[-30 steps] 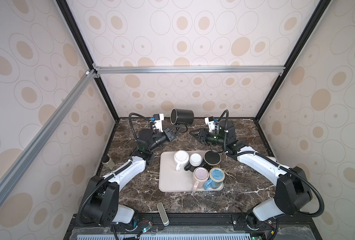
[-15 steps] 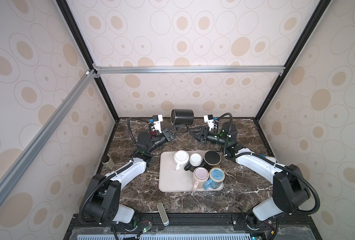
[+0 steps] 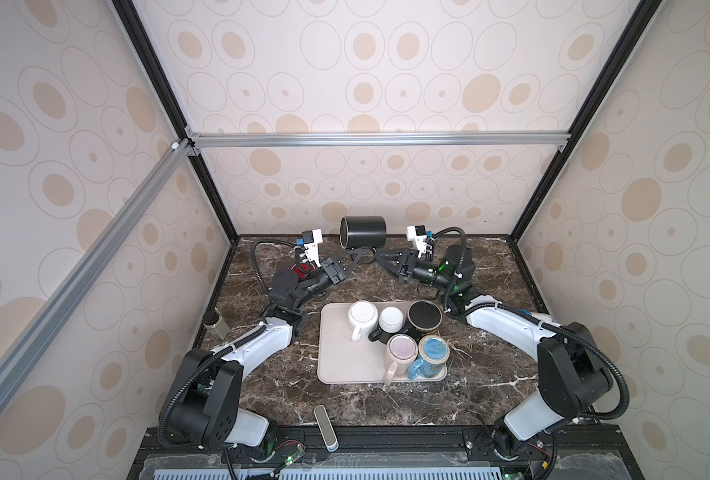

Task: Turn the mug right side up
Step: 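Close the right gripper on the black mug's handle while the left gripper holds it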

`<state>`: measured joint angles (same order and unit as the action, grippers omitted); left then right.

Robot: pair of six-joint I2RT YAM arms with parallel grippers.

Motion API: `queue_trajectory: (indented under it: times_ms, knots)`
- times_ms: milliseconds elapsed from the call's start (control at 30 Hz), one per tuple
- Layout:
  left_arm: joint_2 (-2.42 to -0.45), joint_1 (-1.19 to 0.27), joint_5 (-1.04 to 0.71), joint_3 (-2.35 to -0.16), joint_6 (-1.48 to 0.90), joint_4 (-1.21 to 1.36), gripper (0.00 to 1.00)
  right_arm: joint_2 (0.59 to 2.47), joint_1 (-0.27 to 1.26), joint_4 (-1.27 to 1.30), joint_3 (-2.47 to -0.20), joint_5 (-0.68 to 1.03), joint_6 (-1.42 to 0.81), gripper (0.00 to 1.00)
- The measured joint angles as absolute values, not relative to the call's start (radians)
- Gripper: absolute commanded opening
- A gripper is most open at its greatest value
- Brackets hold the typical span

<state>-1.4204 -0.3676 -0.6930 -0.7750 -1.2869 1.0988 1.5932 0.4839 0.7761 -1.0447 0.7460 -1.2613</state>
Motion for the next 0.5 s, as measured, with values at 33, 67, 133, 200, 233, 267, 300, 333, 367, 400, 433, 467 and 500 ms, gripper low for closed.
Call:
queue_trajectory:
  times_ms: [33,67,133,200,233,267,300,333,367,400,433,467,500]
  knots:
    - [-1.42,-0.369,-0.693,-0.773,-1.29,1.102,0.0,1.594,0.484,0.78,-1.045,0.746,-1.265,0.42]
    - [-1.421,-0.37,-0.693,-0.771,-1.294,1.108,0.0,1.595,0.484,0.786,-1.045,0.746,-1.268,0.42]
    - [-1.423,-0.371,-0.694,-0.768,-1.303,1.122,0.0,1.598,0.484,0.797,-1.05,0.748,-1.275,0.42]
    - [-1.433,-0.371,-0.695,-0.768,-1.316,1.146,0.0,1.605,0.484,0.809,-1.06,0.749,-1.281,0.41]
    - [-1.44,-0.371,-0.696,-0.768,-1.322,1.159,0.0,1.61,0.484,0.816,-1.066,0.75,-1.287,0.41]
    - [-1.447,-0.372,-0.696,-0.768,-1.329,1.171,0.0,1.616,0.485,0.825,-1.07,0.75,-1.293,0.41]
    - [-1.456,-0.372,-0.698,-0.768,-1.339,1.185,0.0,1.625,0.485,0.833,-1.074,0.751,-1.3,0.4]
    - [-1.465,-0.372,-0.697,-0.768,-1.346,1.198,0.0,1.634,0.486,0.843,-1.079,0.754,-1.306,0.39]
    - [-1.472,-0.372,-0.697,-0.768,-1.351,1.205,0.0,1.643,0.487,0.85,-1.082,0.756,-1.314,0.39]
    - [-1.479,-0.372,-0.697,-0.768,-1.356,1.211,0.0,1.65,0.488,0.855,-1.084,0.757,-1.319,0.38]
    - [-1.485,-0.372,-0.697,-0.768,-1.361,1.214,0.0,1.659,0.489,0.859,-1.087,0.758,-1.324,0.37]
    - [-1.489,-0.372,-0.697,-0.768,-1.365,1.217,0.0,1.663,0.49,0.86,-1.089,0.76,-1.326,0.37]
    - [-1.495,-0.372,-0.696,-0.768,-1.37,1.219,0.0,1.671,0.491,0.86,-1.095,0.762,-1.332,0.35]
